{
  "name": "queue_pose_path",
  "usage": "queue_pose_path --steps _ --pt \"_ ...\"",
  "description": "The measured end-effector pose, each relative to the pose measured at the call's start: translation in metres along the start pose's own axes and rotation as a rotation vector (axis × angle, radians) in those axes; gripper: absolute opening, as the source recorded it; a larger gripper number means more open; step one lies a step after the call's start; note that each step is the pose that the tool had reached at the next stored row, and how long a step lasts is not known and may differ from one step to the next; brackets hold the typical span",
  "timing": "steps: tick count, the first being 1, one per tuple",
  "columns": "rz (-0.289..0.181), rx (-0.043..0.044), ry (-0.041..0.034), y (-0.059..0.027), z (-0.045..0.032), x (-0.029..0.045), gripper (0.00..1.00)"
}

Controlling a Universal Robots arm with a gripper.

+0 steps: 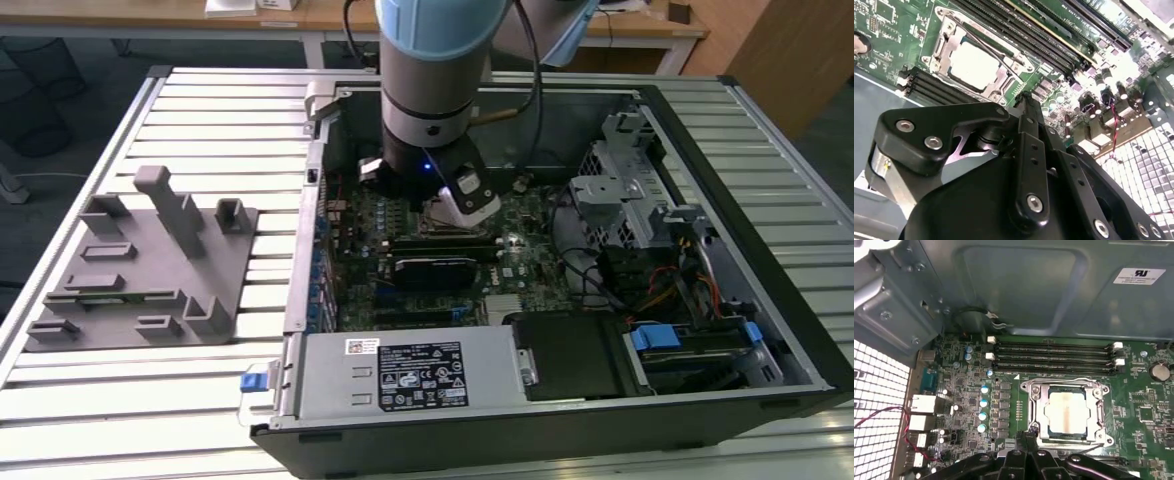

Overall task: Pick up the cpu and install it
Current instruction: 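Install the second cpu locking lever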

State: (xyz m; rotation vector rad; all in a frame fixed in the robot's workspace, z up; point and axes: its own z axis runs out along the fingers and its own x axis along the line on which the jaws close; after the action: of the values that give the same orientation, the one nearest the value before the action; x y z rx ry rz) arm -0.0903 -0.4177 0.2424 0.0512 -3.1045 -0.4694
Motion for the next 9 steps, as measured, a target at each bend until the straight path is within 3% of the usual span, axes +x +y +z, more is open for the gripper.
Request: queue_pose_path --steps 5,9 --pt "0.004 0.0297 -0.0001 0.0004 -0.0018 -0.0024 0.11" --pt "0.010 0.0380 -0.0016 0.0002 -0.0018 -0.0096 0.11"
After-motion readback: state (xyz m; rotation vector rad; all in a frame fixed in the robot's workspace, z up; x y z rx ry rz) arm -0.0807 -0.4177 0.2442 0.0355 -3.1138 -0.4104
